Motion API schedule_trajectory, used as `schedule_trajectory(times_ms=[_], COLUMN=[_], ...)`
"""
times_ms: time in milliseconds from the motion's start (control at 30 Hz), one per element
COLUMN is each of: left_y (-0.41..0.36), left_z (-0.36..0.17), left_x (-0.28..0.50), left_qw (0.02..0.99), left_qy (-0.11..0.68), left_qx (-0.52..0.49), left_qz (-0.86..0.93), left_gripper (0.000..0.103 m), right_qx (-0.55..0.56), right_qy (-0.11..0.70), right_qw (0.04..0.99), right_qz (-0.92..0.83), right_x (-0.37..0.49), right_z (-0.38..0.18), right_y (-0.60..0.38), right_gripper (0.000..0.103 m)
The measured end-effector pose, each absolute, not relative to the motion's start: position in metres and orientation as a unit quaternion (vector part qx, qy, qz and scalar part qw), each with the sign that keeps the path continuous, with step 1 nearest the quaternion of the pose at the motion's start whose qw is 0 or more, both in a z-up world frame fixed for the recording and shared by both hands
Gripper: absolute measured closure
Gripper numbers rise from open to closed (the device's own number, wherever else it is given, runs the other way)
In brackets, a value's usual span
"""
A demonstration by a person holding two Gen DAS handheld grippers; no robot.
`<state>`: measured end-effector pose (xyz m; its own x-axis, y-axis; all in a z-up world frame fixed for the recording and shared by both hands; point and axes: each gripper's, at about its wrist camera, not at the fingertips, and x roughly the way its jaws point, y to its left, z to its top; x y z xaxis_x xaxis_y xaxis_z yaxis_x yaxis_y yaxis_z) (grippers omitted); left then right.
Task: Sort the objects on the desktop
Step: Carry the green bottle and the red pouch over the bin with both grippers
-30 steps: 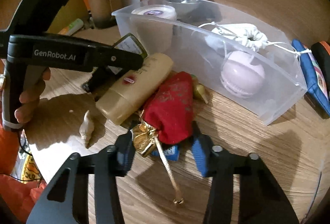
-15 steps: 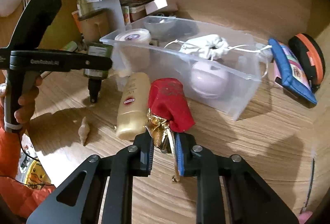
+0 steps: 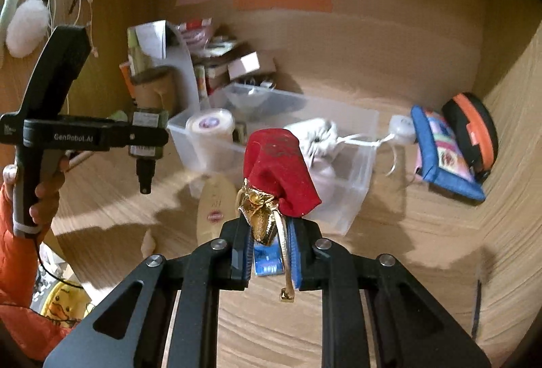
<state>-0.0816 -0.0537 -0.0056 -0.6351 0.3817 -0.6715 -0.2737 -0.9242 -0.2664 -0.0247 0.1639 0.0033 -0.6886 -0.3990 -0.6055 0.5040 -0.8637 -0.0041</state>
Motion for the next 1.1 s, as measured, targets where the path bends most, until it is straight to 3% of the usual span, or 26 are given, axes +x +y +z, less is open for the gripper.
schedule_trajectory(times_ms=[467,1100], left_y=[-0.046,-0.023], left_z=[0.03,0.036], left_x=[-0.097,-0.175], left_qw=[0.177,0.15], left_qy=[-0.048,-0.03], left_qx=[-0.357,-0.366], left_qz=[0.916,0.918], left_gripper=[0.062,0.062], right_qx=[0.255,0.284], right_qy=[0.076,0.056], right_qw=[0.256,0.273], right_qz=[-0.929,-0.917], right_x=[-0.055,-0.127], right_z=[0.044,0.04], right_y=[0.162,0.14], right_gripper=[0.088,0.087])
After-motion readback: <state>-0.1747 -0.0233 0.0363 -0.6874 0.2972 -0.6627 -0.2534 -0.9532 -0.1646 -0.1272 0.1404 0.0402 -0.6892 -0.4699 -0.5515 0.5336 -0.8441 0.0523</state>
